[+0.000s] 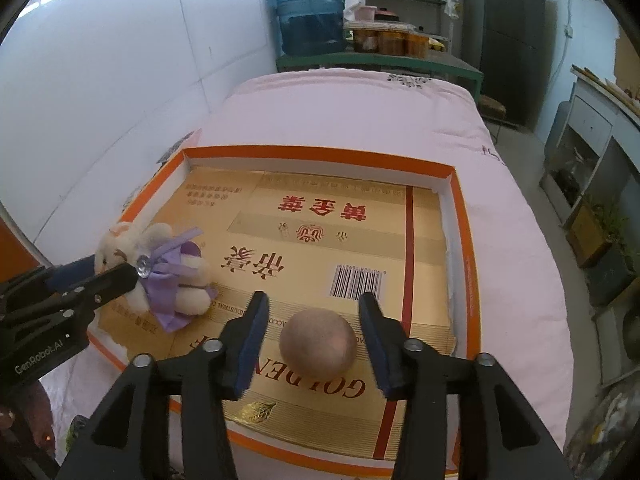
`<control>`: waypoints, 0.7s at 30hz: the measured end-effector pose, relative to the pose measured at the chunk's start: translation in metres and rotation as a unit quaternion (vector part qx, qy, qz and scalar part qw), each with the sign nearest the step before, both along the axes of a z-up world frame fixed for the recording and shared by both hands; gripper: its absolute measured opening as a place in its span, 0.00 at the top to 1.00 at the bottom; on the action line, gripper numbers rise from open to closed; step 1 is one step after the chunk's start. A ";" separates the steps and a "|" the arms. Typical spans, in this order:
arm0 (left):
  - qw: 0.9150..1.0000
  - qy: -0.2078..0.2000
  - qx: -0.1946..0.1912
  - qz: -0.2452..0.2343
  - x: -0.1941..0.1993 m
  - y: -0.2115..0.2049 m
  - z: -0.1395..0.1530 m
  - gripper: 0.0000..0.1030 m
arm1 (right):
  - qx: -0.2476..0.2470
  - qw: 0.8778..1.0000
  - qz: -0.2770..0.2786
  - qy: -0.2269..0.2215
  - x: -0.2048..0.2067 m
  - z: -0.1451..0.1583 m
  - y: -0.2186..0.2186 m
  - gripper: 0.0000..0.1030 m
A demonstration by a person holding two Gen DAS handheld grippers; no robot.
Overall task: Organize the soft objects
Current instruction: 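Open right gripper to drop the ball in the box while left gripper releases the bear, then move both grippers back toward the pile of soft items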
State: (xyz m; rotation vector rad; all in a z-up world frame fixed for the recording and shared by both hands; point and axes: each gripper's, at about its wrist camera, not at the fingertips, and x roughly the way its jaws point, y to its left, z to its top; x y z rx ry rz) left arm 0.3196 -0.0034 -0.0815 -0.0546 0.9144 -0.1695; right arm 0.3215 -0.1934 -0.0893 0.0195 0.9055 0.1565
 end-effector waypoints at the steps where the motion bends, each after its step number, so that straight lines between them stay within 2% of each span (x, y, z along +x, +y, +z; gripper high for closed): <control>1: 1.000 0.005 -0.003 0.000 0.000 0.000 -0.001 0.55 | -0.001 1.000 0.001 -0.001 0.000 0.000 0.000 0.49; 3: 1.000 0.000 -0.003 0.002 -0.001 0.001 0.000 0.52 | -0.002 1.000 0.000 -0.002 -0.002 0.001 0.000 0.48; 7: 1.000 -0.012 -0.013 -0.002 -0.005 0.002 0.005 0.35 | -0.001 1.000 -0.002 -0.005 -0.006 0.004 -0.002 0.46; 13: 1.000 -0.029 -0.009 -0.002 -0.014 0.007 0.016 0.34 | 0.005 1.000 -0.005 -0.011 -0.017 0.014 -0.007 0.46; 21: 0.998 -0.053 -0.045 -0.008 -0.037 0.019 0.034 0.34 | 0.011 0.999 -0.010 -0.030 -0.042 0.033 -0.010 0.46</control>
